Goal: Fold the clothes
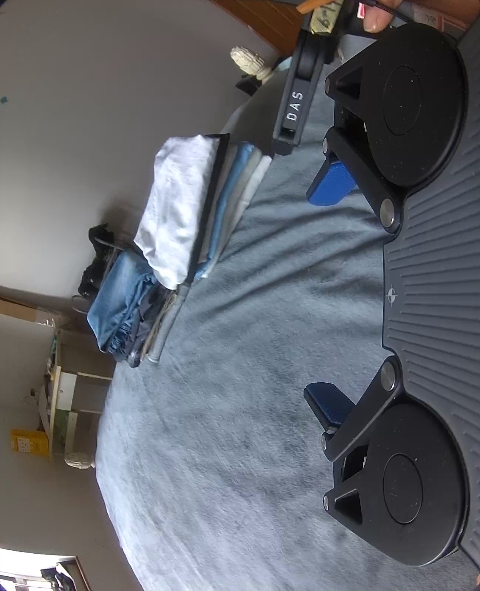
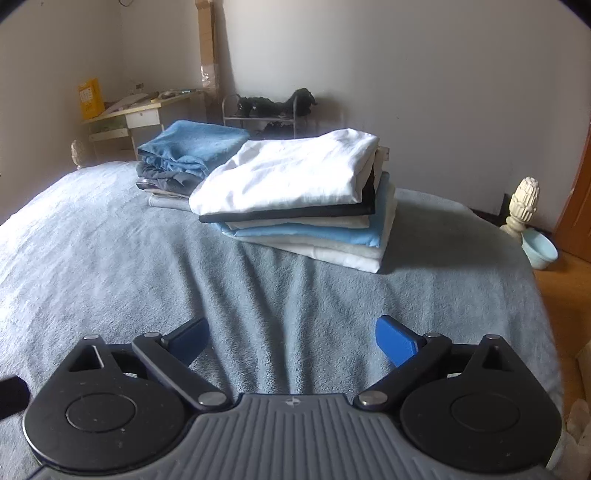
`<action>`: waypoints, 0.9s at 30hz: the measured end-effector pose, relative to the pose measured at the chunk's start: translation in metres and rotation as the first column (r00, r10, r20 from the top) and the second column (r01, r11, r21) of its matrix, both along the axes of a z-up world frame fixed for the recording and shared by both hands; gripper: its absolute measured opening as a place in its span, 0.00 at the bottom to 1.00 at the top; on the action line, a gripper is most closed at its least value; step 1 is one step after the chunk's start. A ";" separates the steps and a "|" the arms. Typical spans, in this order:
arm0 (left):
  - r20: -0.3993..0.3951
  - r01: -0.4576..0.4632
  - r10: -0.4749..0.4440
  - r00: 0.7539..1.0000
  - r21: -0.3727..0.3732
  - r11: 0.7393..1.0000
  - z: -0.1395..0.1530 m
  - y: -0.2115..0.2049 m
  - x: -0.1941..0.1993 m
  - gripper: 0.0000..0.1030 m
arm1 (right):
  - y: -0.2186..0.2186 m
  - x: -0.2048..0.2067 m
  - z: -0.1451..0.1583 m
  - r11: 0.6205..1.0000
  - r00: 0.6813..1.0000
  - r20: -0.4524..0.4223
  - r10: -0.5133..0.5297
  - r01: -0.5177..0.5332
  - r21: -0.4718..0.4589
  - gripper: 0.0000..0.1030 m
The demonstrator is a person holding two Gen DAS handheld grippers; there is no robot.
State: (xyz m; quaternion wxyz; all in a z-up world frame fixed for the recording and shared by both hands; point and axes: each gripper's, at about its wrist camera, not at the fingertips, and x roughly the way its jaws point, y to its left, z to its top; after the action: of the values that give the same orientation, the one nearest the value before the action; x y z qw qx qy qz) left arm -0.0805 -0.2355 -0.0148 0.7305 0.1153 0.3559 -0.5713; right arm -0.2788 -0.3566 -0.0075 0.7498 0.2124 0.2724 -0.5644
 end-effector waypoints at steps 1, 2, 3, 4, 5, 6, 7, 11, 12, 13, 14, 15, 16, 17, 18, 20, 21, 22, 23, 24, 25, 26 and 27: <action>0.009 -0.008 0.008 1.000 0.001 1.000 0.001 0.000 -0.003 1.00 | 0.002 -0.001 0.001 1.000 1.000 -0.006 0.003 -0.004 -0.007 0.98; 0.018 -0.016 0.016 1.000 0.002 1.000 0.002 0.001 -0.006 1.00 | 0.004 -0.003 0.002 1.000 1.000 -0.012 0.007 -0.007 -0.014 0.98; 0.028 -0.023 0.023 0.999 0.003 1.000 0.002 0.001 -0.009 1.00 | 0.005 -0.004 0.003 1.000 1.000 -0.020 0.010 -0.010 -0.022 0.99; 0.037 -0.031 0.031 0.999 0.003 1.000 0.003 0.001 -0.012 1.00 | 0.007 -0.006 0.004 0.999 1.000 -0.027 0.013 -0.014 -0.029 1.00; 0.046 -0.039 0.039 0.998 0.004 0.999 0.004 0.001 -0.015 1.00 | 0.008 -0.008 0.004 0.999 0.999 -0.030 0.013 -0.014 -0.032 1.00; 0.055 -0.047 0.047 0.997 0.004 0.999 0.005 0.002 -0.018 1.00 | 0.008 -0.010 0.005 1.000 0.999 -0.031 0.011 -0.012 -0.029 1.00; 0.064 -0.055 0.054 0.996 0.005 0.998 0.006 0.002 -0.021 1.00 | 0.008 -0.013 0.005 1.000 0.999 -0.031 0.009 -0.009 -0.026 1.00; 0.088 -0.076 0.074 0.993 0.025 0.997 0.006 0.000 -0.030 1.00 | 0.008 -0.023 0.006 1.000 0.999 -0.032 -0.001 0.001 -0.016 1.00; 0.090 -0.079 0.076 0.993 0.032 0.996 0.006 -0.002 -0.032 1.00 | 0.007 -0.025 0.007 1.000 0.999 -0.035 -0.004 0.003 -0.014 1.00; 0.094 -0.081 0.077 0.993 0.035 0.996 0.006 -0.002 -0.035 1.00 | 0.007 -0.027 0.009 1.000 0.999 -0.041 -0.006 0.005 -0.014 1.00; 0.101 -0.078 0.074 0.992 0.035 0.996 0.007 -0.003 -0.038 1.00 | 0.006 -0.029 0.010 1.000 0.999 -0.048 -0.004 0.004 -0.015 1.00; 0.115 -0.076 0.072 0.991 0.034 0.997 0.008 -0.003 -0.041 1.00 | 0.007 -0.031 0.012 1.000 0.998 -0.059 0.006 -0.007 -0.019 1.00; 0.130 -0.076 0.072 0.989 0.031 0.997 0.009 -0.003 -0.045 1.00 | 0.007 -0.032 0.014 0.999 0.997 -0.074 0.020 -0.021 -0.024 1.00; 0.147 -0.073 0.069 0.987 0.025 0.997 0.010 -0.003 -0.048 1.00 | 0.008 -0.033 0.016 0.999 0.995 -0.089 0.034 -0.036 -0.028 1.00; 0.163 -0.066 0.062 0.985 0.020 0.998 0.011 -0.003 -0.052 1.00 | 0.009 -0.034 0.018 0.998 0.994 -0.102 0.043 -0.046 -0.032 1.00; 0.175 -0.050 0.045 0.983 0.024 0.998 0.011 -0.004 -0.057 1.00 | 0.012 -0.036 0.020 0.998 0.991 -0.122 0.051 -0.056 -0.040 1.00; 0.175 -0.046 0.040 0.984 0.030 0.998 0.011 -0.005 -0.059 1.00 | 0.013 -0.037 0.021 0.997 0.991 -0.126 0.052 -0.058 -0.041 1.00; 0.170 -0.050 0.043 0.985 0.037 0.998 0.010 -0.007 -0.060 1.00 | 0.014 -0.039 0.021 0.998 0.991 -0.121 0.049 -0.054 -0.038 1.00; 0.161 -0.054 0.047 0.986 0.042 0.998 0.009 -0.007 -0.061 1.00 | 0.014 -0.040 0.021 0.998 0.993 -0.114 0.044 -0.048 -0.033 1.00; 0.149 -0.058 0.050 0.988 0.048 0.997 0.008 -0.008 -0.062 1.00 | 0.014 -0.042 0.021 0.999 0.994 -0.107 0.038 -0.041 -0.027 1.00; 0.137 -0.061 0.053 0.989 0.053 0.997 0.006 -0.009 -0.062 1.00 | 0.015 -0.044 0.021 0.999 0.994 -0.103 0.033 -0.035 -0.024 1.00; 0.125 -0.062 0.054 0.991 0.061 0.996 0.005 -0.009 -0.063 1.00 | 0.015 -0.046 0.021 0.999 0.994 -0.101 0.029 -0.031 -0.022 1.00; 0.113 -0.064 0.057 0.992 0.068 0.996 0.004 -0.010 -0.063 1.00 | 0.015 -0.048 0.020 0.999 0.995 -0.099 0.024 -0.027 -0.020 1.00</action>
State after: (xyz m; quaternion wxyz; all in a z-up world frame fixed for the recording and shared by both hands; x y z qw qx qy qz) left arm -0.1434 -0.2452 -0.0109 0.7617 0.1620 0.3380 -0.5285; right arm -0.3268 -0.3413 0.0124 0.7447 0.1727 0.3059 -0.5675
